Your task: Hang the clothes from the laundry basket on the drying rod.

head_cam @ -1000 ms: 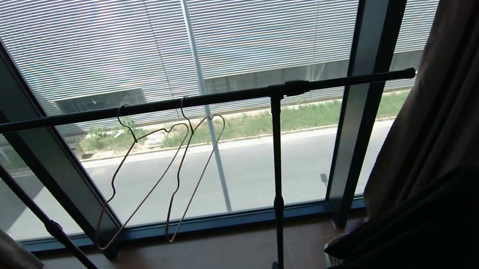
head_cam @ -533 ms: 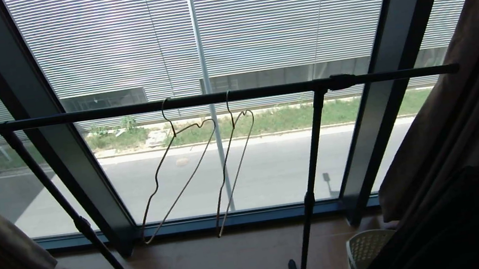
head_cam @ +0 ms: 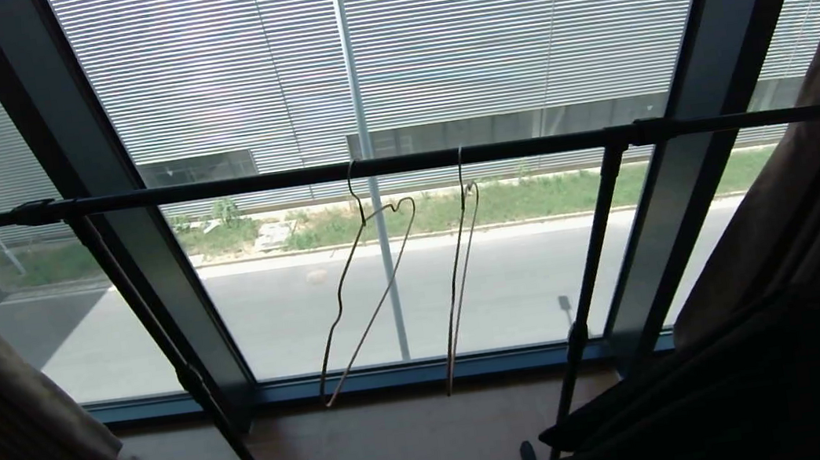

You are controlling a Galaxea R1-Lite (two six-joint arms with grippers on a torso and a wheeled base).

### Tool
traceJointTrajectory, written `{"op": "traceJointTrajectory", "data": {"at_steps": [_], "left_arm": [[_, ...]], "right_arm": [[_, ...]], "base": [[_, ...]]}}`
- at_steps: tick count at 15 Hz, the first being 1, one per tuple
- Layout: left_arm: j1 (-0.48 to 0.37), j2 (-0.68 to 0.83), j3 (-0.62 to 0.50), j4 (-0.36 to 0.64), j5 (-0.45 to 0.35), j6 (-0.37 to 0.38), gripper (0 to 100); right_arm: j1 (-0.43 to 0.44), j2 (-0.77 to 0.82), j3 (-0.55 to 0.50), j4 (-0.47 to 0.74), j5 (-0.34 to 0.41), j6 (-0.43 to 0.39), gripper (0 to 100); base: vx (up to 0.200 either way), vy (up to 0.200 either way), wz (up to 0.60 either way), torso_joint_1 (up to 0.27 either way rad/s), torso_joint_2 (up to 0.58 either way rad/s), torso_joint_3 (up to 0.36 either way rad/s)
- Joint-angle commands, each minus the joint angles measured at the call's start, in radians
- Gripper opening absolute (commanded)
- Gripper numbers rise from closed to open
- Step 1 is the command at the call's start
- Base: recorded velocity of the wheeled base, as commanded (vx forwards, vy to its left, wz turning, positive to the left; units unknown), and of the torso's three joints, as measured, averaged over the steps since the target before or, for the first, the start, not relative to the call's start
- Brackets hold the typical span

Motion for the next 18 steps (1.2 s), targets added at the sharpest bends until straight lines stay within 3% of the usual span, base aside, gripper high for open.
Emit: {"op": "traceJointTrajectory", "data": {"at_steps": [1, 6, 11, 14, 15, 17, 18], "left_arm": [[-0.001, 0.001, 0.0, 0.0, 0.0, 0.0, 100], [-0.001, 0.001, 0.0, 0.0, 0.0, 0.0, 100], [-0.001, 0.001, 0.0, 0.0, 0.0, 0.0, 100], [-0.002, 0.006, 0.0, 0.003, -0.003, 0.038, 100], [-0.001, 0.047, 0.0, 0.005, -0.003, 0.038, 100], [-0.005, 0.169, -0.006, 0.003, -0.005, 0.058, 100], [-0.036, 0.278, -0.043, -0.017, -0.044, 0.084, 100]], "right_arm": [[0.0, 0.002, 0.0, -0.001, 0.0, -0.002, 0], [0.0, 0.002, 0.0, -0.001, 0.0, 0.0, 0], [0.0, 0.005, 0.002, -0.001, 0.002, 0.0, 0], [0.002, 0.014, -0.015, -0.002, 0.005, 0.006, 0], [0.013, 0.037, -0.034, -0.007, 0.005, 0.026, 0], [0.082, 0.049, -0.04, -0.059, 0.003, 0.171, 0], [0.174, 0.046, -0.044, -0.127, -0.003, 0.316, 0]], "base": [[0.0, 0.0, 0.0, 0.0, 0.0, 0.0], [-0.16, 0.0, 0.0, 0.004, 0.0, 0.001], [0.0, 0.0, 0.0, 0.0, 0.0, 0.0], [0.0, 0.0, 0.0, 0.0, 0.0, 0.0], [0.0, 0.0, 0.0, 0.0, 0.0, 0.0], [0.0, 0.0, 0.0, 0.0, 0.0, 0.0], [0.0, 0.0, 0.0, 0.0, 0.0, 0.0]]}}
